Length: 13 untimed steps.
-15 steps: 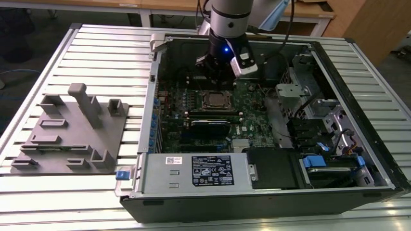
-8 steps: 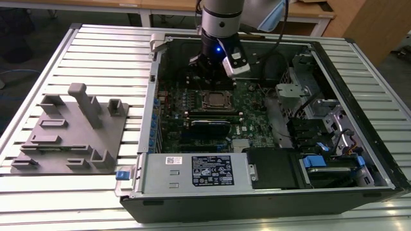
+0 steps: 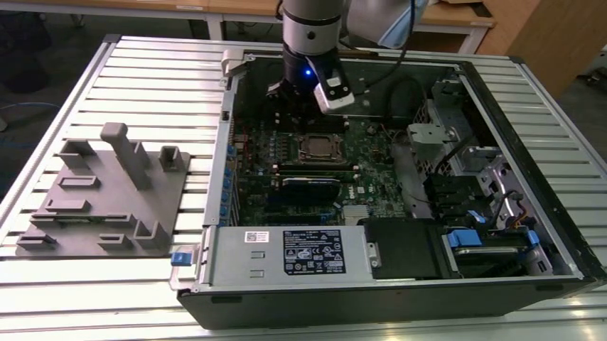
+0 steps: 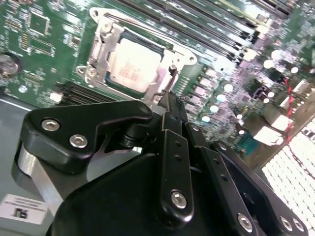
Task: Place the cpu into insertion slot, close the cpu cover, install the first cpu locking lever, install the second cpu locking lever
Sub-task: 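Install the first cpu locking lever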
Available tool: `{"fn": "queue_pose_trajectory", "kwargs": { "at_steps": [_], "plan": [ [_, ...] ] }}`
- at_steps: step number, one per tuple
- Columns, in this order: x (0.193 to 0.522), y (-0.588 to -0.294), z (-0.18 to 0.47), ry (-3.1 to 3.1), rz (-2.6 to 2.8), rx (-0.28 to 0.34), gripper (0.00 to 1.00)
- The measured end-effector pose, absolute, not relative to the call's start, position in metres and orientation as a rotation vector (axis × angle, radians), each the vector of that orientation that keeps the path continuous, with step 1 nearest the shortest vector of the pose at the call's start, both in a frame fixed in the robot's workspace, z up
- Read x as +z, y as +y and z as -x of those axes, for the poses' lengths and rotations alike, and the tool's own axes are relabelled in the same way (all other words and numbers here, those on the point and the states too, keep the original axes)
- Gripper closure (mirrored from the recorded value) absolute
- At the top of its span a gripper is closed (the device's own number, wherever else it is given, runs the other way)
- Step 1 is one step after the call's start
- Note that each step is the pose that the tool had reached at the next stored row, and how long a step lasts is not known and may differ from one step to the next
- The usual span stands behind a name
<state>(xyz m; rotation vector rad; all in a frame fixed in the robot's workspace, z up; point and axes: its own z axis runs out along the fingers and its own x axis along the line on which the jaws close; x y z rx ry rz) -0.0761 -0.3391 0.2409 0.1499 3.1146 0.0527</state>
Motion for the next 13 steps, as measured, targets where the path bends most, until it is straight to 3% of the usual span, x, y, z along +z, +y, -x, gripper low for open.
{"fn": "queue_pose_trajectory", "kwargs": {
  "at_steps": [13],
  "plan": [
    [0.2414, -0.3391, 0.0858, 3.113, -0.150, 0.053, 0.90]
  ]
}}
